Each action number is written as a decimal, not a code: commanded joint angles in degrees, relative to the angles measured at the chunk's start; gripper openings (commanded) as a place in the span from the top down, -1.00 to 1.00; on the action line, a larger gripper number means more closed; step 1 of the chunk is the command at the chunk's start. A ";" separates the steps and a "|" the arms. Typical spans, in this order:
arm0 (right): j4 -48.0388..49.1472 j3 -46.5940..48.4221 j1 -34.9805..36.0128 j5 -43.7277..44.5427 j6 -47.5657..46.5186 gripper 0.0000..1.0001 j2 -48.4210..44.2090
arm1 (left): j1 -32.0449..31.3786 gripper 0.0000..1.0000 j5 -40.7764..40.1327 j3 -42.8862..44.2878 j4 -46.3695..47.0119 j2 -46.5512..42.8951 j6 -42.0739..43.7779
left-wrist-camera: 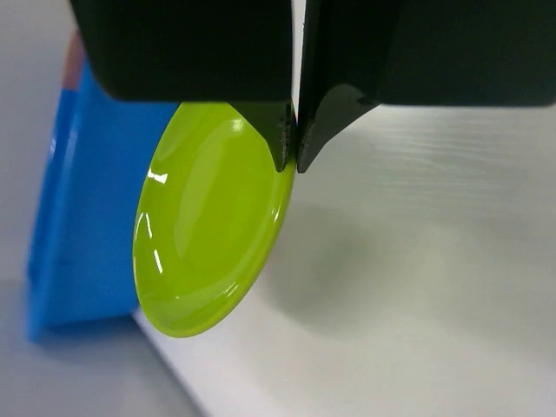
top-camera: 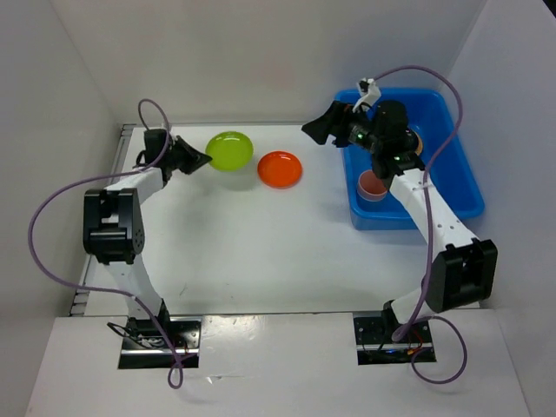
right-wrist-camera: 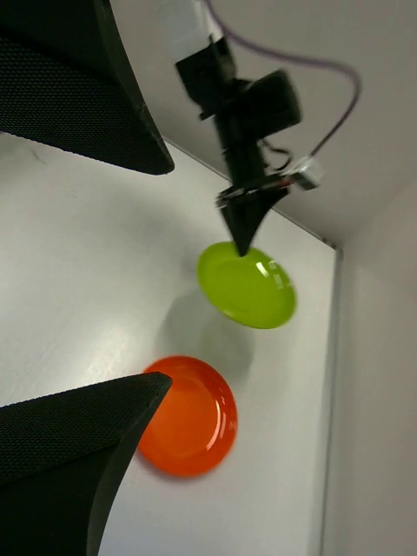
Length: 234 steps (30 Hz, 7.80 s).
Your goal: Place the mixed dishes into the plastic bin
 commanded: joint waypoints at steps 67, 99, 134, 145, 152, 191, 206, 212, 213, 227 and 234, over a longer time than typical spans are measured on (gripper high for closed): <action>11.92 -8.64 -21.16 32.67 20.46 1.00 4.99 | -12.14 -0.99 2.24 17.31 -6.33 11.54 10.95; 14.78 10.14 -26.45 35.93 32.08 -0.43 40.50 | -15.58 -0.99 -0.22 28.12 -12.83 21.48 13.85; -0.54 -9.37 -19.25 20.29 8.27 -0.89 -9.24 | -16.63 -0.69 4.44 21.09 -4.48 21.48 8.23; -0.26 -5.51 -13.71 7.28 3.26 -0.91 -9.77 | -17.68 -0.01 0.57 16.09 3.95 22.00 0.32; -0.62 -4.27 -13.09 0.07 1.58 -0.93 -6.36 | -17.68 1.00 4.77 15.38 6.41 20.61 -2.32; -5.37 10.94 3.26 -13.64 -1.41 -0.26 17.73 | -13.11 1.00 23.69 9.57 4.04 -8.05 1.11; -5.37 13.04 3.26 -8.47 -0.27 1.00 17.22 | -13.11 0.01 22.81 10.10 -1.13 -8.05 5.23; -9.76 16.38 1.07 4.53 -0.19 1.00 12.39 | -10.48 -0.82 18.95 10.64 -5.89 -10.16 9.63; -9.76 16.39 0.02 7.94 0.69 1.00 11.68 | -10.48 -0.85 18.24 10.63 -5.89 -10.69 10.24; 13.43 -6.28 -21.70 35.13 25.47 1.00 5.16 | -8.90 -0.94 18.68 5.88 -5.45 -4.99 12.01; 21.44 -10.33 -22.23 44.80 31.81 1.00 13.59 | -8.90 -0.94 19.20 8.16 -5.98 -1.11 13.06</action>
